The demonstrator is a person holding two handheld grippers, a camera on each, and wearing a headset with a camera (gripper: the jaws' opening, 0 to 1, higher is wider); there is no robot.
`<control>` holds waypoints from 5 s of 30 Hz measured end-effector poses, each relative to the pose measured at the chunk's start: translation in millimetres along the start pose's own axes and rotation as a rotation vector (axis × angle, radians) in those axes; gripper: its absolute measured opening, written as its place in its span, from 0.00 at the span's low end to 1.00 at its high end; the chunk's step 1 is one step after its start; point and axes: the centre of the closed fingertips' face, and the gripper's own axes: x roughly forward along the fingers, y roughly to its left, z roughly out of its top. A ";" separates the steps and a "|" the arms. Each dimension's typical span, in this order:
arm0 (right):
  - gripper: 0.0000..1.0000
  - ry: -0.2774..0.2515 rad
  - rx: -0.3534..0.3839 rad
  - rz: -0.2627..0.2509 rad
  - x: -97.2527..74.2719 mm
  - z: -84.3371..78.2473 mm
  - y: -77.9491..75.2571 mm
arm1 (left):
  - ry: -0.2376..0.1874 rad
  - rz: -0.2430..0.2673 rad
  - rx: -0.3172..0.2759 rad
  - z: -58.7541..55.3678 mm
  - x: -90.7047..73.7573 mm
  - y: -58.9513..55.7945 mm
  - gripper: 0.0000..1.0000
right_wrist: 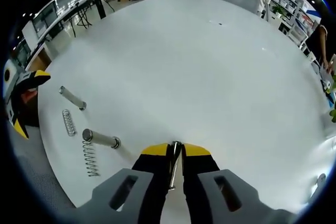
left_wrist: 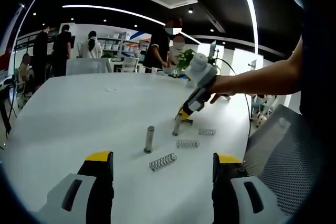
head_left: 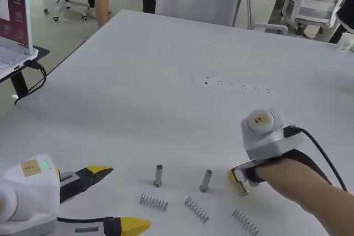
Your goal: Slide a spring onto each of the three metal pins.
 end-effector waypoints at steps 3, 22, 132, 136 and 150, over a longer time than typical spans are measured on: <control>0.06 0.001 0.012 -0.003 0.0 0.2 -1.1 | 0.000 -0.003 0.003 0.4 0.6 -1.3 0.74; 0.05 -0.061 0.058 0.016 -16.7 -1.0 -1.1 | -0.002 -0.006 0.009 0.9 1.3 -2.6 0.73; 0.12 -0.225 -0.067 -0.018 -82.0 -48.9 1.9 | -0.003 -0.032 0.030 2.5 3.1 -16.9 0.72; 0.11 -0.225 -0.030 0.014 -84.8 -52.6 6.1 | -0.006 -0.034 0.032 3.8 4.2 -17.8 0.72; 0.14 -0.181 -0.103 0.084 -77.0 -53.3 37.1 | -0.013 -0.034 0.031 4.5 4.3 -17.5 0.72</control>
